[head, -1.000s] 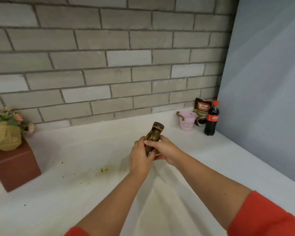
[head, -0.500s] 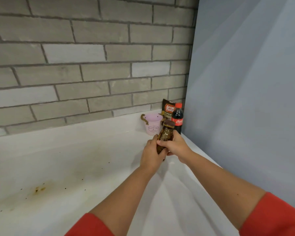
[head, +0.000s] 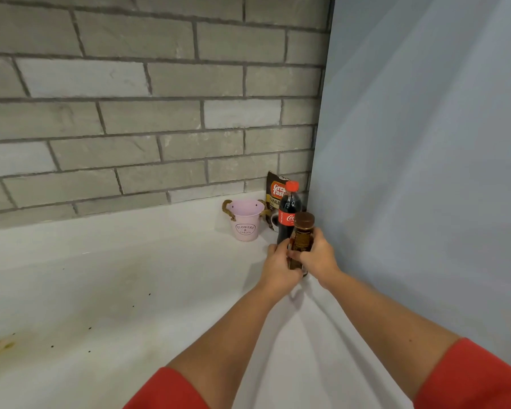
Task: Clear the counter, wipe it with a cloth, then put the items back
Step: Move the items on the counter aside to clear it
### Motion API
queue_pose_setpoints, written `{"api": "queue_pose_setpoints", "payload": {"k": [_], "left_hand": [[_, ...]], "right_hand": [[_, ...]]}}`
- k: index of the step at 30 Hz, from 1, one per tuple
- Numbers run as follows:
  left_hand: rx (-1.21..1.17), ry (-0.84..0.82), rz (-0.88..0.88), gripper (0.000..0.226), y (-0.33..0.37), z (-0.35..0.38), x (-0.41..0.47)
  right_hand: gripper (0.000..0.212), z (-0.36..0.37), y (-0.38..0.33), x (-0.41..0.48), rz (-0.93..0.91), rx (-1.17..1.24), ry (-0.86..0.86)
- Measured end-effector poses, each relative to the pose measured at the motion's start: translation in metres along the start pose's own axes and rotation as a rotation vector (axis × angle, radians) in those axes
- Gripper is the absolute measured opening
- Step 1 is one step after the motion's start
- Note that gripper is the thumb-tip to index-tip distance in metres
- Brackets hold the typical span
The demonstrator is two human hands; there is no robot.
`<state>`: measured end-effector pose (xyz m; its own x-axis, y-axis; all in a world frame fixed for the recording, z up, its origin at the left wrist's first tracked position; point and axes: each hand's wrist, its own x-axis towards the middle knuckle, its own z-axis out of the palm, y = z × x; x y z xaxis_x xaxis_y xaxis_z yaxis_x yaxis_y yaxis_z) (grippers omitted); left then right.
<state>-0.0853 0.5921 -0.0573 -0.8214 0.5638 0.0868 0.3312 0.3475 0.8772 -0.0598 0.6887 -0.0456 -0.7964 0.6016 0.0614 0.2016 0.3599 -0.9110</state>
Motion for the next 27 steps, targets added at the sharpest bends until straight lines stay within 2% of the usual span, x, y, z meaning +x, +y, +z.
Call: {"api": "queue_pose_setpoints", "payload": {"k": [13,21,24,27], "left_hand": [[0.027,-0.059,-0.008,0.065,-0.004,0.013,0.020],[0.028,-0.080,-0.013,0.067,-0.007,0.010,0.019],[0.017,-0.087,-0.008,0.069,-0.006,0.009,0.014],[0.016,-0.082,-0.012,0.067,-0.006,0.006,0.009]], "right_hand": [[0.052,0.003,0.017,0.028,0.023,-0.044,0.029],[0.066,0.002,0.018,0.031,0.066,-0.083,-0.034],[0.076,0.004,0.018,0.029,0.121,-0.116,-0.058],[0.067,0.005,0.018,0.027,0.237,-0.189,-0.056]]}}
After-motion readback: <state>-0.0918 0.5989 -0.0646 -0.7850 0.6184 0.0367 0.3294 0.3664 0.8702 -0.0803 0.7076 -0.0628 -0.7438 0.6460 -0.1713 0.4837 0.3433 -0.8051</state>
